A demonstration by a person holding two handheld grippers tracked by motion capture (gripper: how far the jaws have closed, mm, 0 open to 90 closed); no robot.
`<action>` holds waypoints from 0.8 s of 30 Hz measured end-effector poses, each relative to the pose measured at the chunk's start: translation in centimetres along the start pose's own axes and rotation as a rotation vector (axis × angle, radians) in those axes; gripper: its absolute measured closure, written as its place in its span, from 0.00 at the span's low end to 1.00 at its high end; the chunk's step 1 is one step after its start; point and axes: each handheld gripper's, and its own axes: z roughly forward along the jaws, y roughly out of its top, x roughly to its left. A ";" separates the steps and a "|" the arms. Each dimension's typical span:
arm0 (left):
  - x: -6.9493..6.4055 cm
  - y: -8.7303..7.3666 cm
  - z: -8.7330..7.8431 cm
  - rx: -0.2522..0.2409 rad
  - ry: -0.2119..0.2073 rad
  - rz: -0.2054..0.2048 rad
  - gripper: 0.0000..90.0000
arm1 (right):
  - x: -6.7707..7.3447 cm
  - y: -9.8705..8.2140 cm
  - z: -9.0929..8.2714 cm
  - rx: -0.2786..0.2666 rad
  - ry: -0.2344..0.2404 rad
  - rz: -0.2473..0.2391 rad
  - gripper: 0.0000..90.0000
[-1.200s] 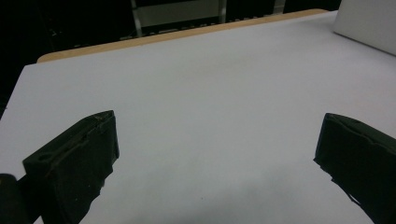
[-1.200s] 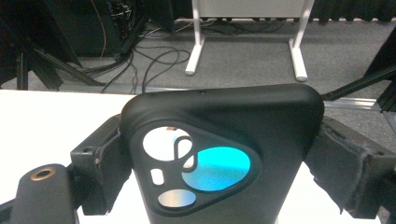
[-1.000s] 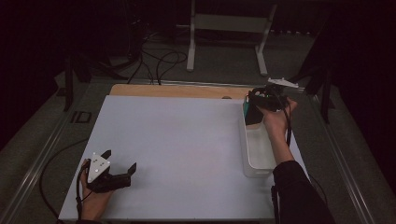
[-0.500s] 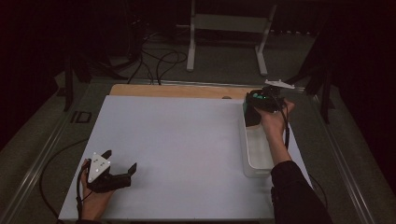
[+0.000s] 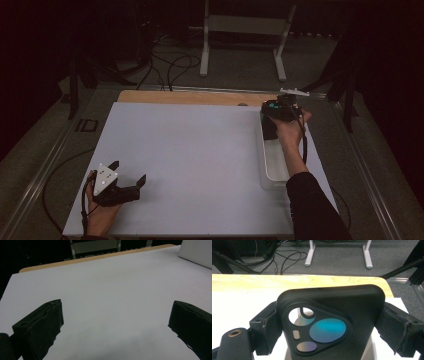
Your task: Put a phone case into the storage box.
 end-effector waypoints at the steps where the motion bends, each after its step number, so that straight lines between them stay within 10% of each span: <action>1: 0.0 0.0 0.0 0.000 0.000 0.000 0.00 | 0.0 0.0 0.1 0.005 -0.003 0.002 0.15; 24: 0.1 0.0 0.0 -0.001 0.002 -0.006 0.00 | -0.1 -0.1 1.6 -0.022 0.011 0.041 0.09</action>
